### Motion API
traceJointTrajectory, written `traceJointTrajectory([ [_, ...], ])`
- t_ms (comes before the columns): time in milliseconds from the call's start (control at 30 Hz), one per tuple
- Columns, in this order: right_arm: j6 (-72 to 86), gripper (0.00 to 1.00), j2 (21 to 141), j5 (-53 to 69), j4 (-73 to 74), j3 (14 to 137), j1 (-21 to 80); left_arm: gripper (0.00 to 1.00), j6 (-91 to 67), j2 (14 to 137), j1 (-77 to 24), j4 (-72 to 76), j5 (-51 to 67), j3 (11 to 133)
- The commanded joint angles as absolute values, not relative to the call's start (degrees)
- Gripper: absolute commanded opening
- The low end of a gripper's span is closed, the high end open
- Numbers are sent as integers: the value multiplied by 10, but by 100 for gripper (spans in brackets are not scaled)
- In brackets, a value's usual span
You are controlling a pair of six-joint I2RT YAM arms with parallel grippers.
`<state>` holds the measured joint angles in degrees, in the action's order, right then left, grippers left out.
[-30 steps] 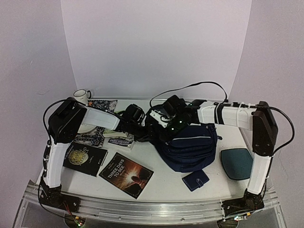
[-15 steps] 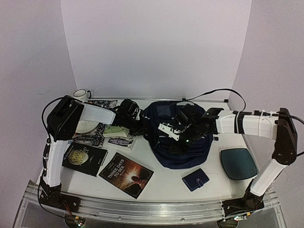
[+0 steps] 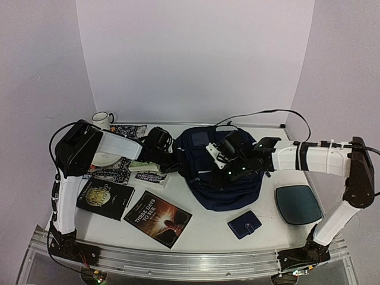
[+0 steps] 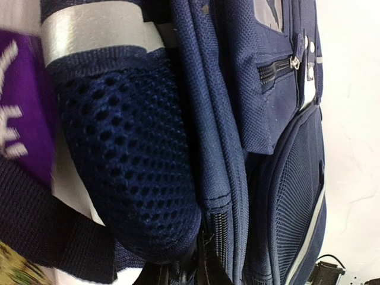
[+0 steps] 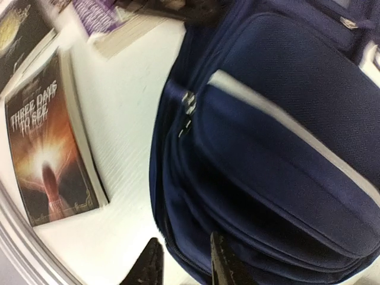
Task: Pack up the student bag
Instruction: Pick up the student bag from the upper front pocket.
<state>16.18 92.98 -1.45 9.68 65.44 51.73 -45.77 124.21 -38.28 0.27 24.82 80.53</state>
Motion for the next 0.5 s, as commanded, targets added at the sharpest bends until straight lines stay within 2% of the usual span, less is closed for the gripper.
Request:
traceJointTrajectory([
  [0,348,40,915,-106,36,625,538,0,-491,1192,-402,58,250,790],
  [333,498,39,1001,-224,40,667,585,0,-515,1197,-443,86,242,790],
  [467,528,43,1032,-263,61,681,587,0,-516,1196,-450,87,238,790],
])
